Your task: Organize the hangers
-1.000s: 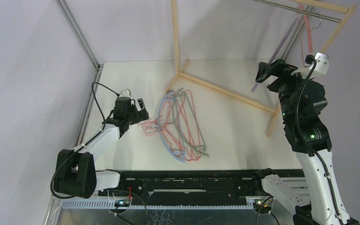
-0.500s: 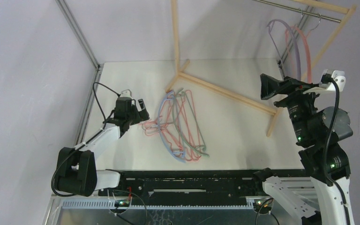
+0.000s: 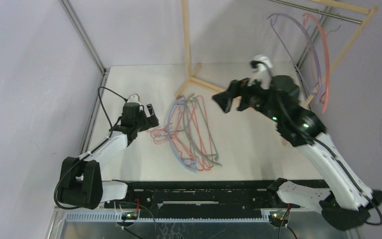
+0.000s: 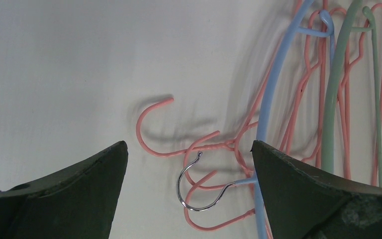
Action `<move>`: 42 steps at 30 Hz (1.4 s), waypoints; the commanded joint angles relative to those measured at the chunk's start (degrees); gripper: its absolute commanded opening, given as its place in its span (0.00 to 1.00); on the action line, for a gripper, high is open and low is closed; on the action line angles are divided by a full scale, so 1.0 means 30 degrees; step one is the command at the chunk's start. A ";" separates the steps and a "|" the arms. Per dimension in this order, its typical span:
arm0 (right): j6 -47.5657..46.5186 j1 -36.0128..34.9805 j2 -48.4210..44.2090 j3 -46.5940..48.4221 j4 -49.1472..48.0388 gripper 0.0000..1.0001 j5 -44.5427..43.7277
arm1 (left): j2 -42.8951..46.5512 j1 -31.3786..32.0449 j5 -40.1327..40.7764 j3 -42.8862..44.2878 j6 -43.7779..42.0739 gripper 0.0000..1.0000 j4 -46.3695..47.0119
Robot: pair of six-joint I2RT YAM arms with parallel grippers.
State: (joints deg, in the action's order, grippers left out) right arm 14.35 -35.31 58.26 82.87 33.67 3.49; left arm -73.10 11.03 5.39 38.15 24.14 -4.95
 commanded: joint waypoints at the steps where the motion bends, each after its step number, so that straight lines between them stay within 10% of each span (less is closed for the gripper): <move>1: 0.2316 -0.0568 0.2421 -0.1481 -0.1863 1.00 0.3471 | 0.0897 0.0095 0.0192 0.0029 -0.0078 1.00 0.0801; 15: -0.1813 -0.7559 1.0393 -0.2300 -0.0284 0.84 -0.1982 | 0.0793 0.0050 0.0560 0.0122 -0.0322 1.00 0.0588; 20: -0.1012 -0.7524 1.0737 -0.4916 -0.0984 0.66 -0.1676 | 0.1253 0.0051 0.0800 -0.0685 -0.0156 1.00 0.0712; 42: -0.1851 -0.6750 1.1416 -0.8482 -0.3527 0.58 -0.1568 | 0.1184 0.0047 0.0924 -0.0813 0.0235 0.99 0.0977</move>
State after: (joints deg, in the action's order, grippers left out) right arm 10.20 -56.07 91.31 56.93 26.22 -2.20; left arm -70.04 11.03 7.35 34.24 24.18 -4.29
